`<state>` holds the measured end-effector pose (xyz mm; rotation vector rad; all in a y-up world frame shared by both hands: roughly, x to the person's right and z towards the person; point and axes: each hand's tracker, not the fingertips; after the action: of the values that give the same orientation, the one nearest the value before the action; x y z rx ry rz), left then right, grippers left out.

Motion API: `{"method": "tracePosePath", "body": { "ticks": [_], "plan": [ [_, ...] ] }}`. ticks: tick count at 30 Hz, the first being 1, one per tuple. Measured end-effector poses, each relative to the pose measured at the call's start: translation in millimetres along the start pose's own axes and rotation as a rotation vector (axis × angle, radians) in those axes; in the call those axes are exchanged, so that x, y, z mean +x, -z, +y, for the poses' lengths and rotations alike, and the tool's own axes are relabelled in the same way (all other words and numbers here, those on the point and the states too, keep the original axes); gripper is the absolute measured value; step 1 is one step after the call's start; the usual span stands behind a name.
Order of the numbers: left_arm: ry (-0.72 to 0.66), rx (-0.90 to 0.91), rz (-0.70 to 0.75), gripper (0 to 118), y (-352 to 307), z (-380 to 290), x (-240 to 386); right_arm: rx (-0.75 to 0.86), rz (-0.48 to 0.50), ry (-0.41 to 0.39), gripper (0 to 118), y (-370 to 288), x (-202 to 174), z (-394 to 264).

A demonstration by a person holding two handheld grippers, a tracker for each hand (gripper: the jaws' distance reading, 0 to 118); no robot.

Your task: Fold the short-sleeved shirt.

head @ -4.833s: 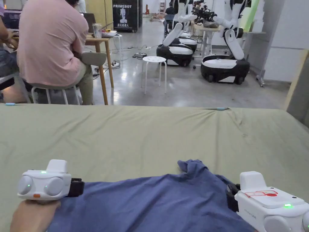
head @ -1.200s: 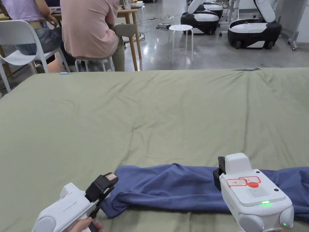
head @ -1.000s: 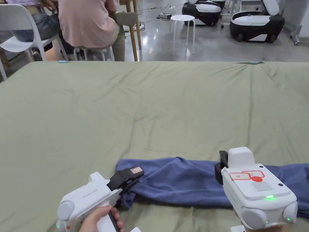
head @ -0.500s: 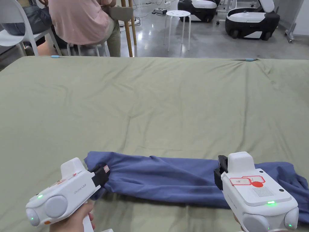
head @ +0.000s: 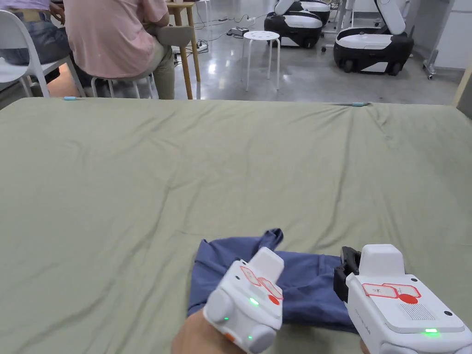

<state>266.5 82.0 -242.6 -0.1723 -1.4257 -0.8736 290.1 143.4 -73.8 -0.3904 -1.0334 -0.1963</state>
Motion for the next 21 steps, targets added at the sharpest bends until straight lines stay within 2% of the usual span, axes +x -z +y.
{"method": "tracePosePath", "body": {
  "ticks": [2,4,6,7,8,9,10,12,15,16,17,18,19,20,21],
  "plan": [
    [-0.046,-0.067,0.009,7,25,-6,15,0.0,-0.005,0.007,0,-8,13,-3],
    [-0.148,-0.117,0.007,20,36,-10,14,0.001,-0.004,0.02,0,-14,24,-7],
    [-0.232,-0.082,-0.003,25,27,-4,7,-0.001,-0.006,0.027,0,-17,31,-12],
    [-0.318,-0.05,-0.063,39,20,-1,-1,-0.006,-0.003,0.031,0,-17,33,-13],
    [-0.465,-0.026,-0.168,69,14,1,-13,-0.011,0.004,0.041,0,-17,34,-15],
    [-0.619,-0.003,-0.286,91,8,1,-27,-0.015,0.016,0.056,0,-17,35,-16],
    [-0.769,0.06,-0.371,101,-2,-3,-40,-0.019,0.044,0.085,0,-16,36,-17],
    [-0.899,0.18,-0.364,97,-27,-13,-59,-0.014,0.057,0.091,0,-20,35,-20],
    [-0.921,0.199,-0.259,97,-43,-23,-86,-0.011,0.062,0.086,0,-20,32,-22],
    [-0.915,0.146,-0.239,94,-38,-28,-94,-0.011,0.07,0.093,0,-20,31,-23],
    [-0.907,0.083,-0.215,84,-28,-30,-97,-0.012,0.074,0.093,0,-18,30,-24],
    [-0.904,0.047,-0.204,66,-19,-35,-100,-0.014,0.076,0.091,0,-15,29,-24],
    [-0.912,0.008,-0.191,25,-11,-39,-100,-0.016,0.077,0.09,0,-15,28,-24],
    [-0.919,-0.012,-0.205,5,-3,-41,-97,-0.017,0.08,0.092,0,-15,28,-25],
    [-0.924,-0.015,-0.228,2,5,-40,-91,-0.018,0.081,0.095,0,-16,28,-25]
  ]
}}
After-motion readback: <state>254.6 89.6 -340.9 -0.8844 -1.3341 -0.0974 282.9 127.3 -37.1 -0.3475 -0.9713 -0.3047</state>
